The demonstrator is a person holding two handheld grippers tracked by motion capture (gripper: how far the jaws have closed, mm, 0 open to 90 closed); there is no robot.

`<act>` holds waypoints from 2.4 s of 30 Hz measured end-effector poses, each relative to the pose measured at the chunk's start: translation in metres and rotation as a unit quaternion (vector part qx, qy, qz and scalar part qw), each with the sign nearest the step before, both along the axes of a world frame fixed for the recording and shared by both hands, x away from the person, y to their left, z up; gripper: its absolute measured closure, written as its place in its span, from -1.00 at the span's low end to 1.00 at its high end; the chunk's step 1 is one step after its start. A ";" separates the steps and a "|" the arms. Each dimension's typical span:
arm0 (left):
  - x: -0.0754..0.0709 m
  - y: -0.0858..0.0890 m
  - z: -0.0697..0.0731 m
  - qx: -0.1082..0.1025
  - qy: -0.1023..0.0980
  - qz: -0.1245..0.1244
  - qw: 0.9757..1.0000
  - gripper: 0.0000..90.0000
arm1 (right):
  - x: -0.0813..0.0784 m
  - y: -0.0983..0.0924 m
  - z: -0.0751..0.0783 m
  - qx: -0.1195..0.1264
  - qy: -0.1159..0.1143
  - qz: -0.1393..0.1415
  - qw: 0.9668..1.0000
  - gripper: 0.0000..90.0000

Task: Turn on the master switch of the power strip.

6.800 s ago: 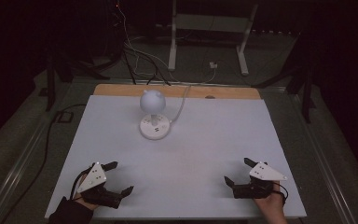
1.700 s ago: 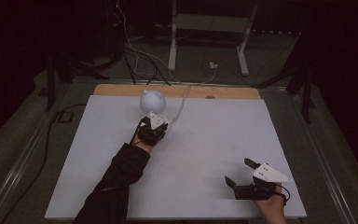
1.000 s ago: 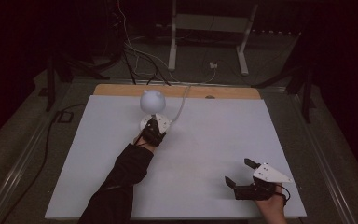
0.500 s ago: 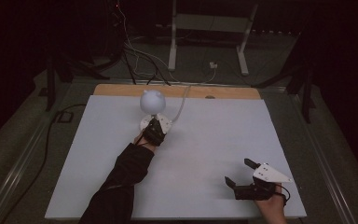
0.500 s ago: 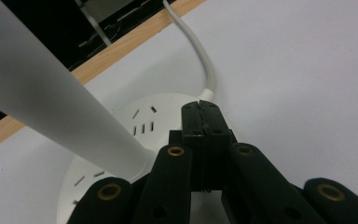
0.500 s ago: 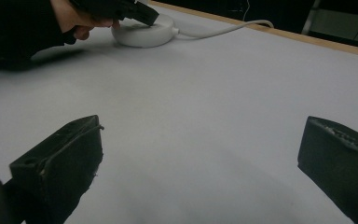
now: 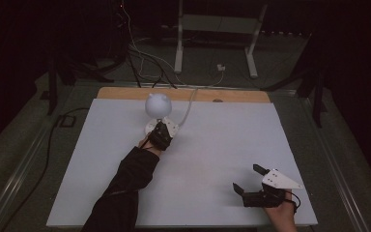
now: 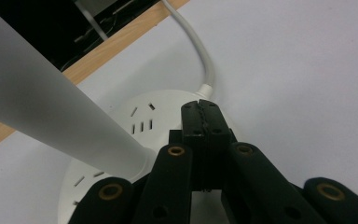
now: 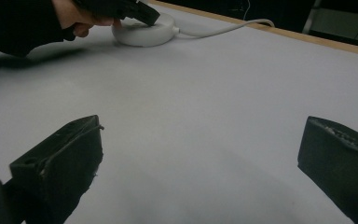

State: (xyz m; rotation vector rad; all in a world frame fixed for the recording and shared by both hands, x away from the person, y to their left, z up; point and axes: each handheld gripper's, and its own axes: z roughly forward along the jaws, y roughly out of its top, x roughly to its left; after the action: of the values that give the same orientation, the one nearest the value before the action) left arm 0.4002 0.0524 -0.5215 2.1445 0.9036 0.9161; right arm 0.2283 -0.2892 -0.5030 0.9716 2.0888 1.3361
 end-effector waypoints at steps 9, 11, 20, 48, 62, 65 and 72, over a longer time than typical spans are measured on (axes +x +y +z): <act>0.001 -0.001 0.001 0.007 0.005 -0.002 1.000 1.00 | 0.000 0.000 0.000 -0.001 0.002 0.000 1.000 -1.00; 0.001 -0.001 0.000 0.013 0.004 -0.004 1.000 1.00 | 0.000 0.001 0.000 -0.001 0.002 0.000 1.000 -1.00; 0.002 -0.005 0.002 0.040 0.011 -0.007 0.999 1.00 | 0.000 0.001 -0.001 -0.001 0.003 0.001 1.000 -1.00; -0.002 -0.005 0.018 0.009 -0.001 -0.024 1.000 1.00 | 0.001 -0.001 0.000 0.003 0.001 -0.002 1.000 -1.00; -0.011 0.005 0.043 -0.050 0.031 -0.046 0.997 1.00 | 0.000 0.000 0.000 0.005 0.000 -0.001 1.000 -1.00; -0.013 0.006 0.047 -0.063 0.037 -0.046 0.996 1.00 | 0.000 0.000 0.000 0.005 0.000 -0.001 1.000 -1.00; -0.021 0.009 0.051 -0.076 0.052 -0.063 0.994 0.69 | 0.000 0.000 0.001 0.004 -0.002 0.000 1.000 -1.00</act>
State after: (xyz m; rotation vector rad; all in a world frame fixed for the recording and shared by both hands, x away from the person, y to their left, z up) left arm 0.3796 0.0615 -0.4709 2.1077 0.8486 0.6569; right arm 0.2285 -0.2895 -0.5022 0.9719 2.0810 1.3472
